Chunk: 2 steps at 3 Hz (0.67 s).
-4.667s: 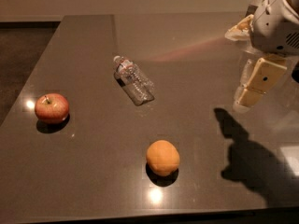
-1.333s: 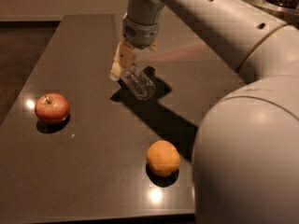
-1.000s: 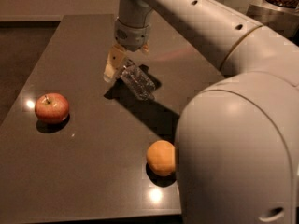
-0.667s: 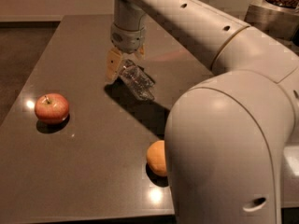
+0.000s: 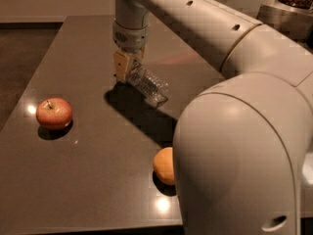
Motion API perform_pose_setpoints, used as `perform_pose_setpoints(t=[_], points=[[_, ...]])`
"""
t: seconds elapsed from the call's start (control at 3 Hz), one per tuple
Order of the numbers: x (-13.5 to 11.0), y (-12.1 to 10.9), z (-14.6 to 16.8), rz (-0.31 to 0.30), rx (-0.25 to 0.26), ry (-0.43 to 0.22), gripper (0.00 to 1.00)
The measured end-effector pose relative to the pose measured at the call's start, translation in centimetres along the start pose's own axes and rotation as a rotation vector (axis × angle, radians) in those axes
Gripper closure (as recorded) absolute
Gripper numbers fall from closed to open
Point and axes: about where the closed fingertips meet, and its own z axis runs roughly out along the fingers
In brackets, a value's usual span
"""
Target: Place water bottle upright
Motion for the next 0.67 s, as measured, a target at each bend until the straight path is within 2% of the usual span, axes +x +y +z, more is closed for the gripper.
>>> perform_pose_setpoints(t=[0.33,0.67], points=[[-0.9,0.0,-4.8,-0.118,0.026,-0.145,1.00],[-0.9,-0.7,-8.0,-0.175,0.047,-0.307,1.00]])
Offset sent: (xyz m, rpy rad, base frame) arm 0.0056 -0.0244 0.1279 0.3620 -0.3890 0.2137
